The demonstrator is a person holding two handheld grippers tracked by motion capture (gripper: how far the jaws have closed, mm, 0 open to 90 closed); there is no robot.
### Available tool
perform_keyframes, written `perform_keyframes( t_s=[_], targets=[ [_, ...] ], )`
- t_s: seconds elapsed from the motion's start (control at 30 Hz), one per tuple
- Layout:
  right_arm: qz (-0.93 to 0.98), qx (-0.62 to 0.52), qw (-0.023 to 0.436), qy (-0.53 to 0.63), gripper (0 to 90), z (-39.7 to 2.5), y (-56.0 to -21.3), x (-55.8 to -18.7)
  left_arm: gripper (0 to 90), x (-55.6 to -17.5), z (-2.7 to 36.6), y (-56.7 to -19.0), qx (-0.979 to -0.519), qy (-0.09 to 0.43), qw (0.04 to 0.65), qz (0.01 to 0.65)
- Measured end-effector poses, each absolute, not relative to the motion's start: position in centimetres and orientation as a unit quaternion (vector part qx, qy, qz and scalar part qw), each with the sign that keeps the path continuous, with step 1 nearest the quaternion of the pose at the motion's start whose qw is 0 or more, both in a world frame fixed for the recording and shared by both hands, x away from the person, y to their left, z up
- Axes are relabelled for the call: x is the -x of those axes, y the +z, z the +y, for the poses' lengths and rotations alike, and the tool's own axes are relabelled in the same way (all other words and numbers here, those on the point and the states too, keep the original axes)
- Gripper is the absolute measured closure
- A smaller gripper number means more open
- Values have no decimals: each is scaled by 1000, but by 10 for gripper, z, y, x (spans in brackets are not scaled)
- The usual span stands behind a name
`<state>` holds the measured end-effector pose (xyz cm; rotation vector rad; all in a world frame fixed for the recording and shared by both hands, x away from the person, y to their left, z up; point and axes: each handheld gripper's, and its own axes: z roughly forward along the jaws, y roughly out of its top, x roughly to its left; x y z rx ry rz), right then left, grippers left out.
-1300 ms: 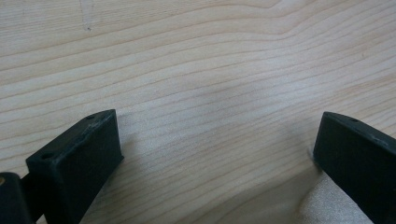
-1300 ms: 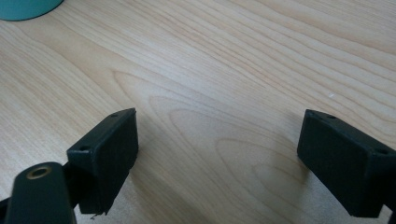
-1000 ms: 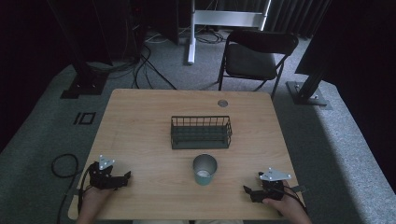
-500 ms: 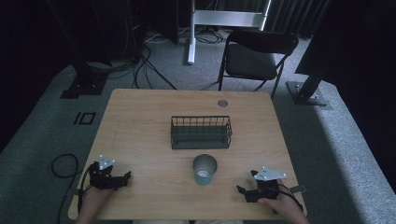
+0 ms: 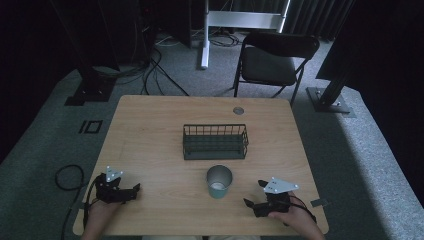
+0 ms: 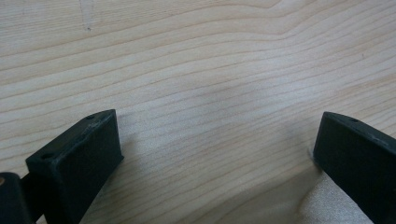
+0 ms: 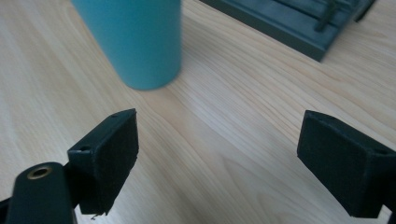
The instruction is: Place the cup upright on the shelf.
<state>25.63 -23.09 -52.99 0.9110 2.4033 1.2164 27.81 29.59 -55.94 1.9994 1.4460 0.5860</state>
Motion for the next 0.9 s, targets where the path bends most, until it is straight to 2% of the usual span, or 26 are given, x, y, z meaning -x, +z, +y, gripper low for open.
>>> perform_keyframes(
  t_s=[0.9],
  targets=[
    [829, -258, 139, 477, 123, -182, -526, -268, 15, -278, 296, -559, -753, 221, 298, 544]
  ],
)
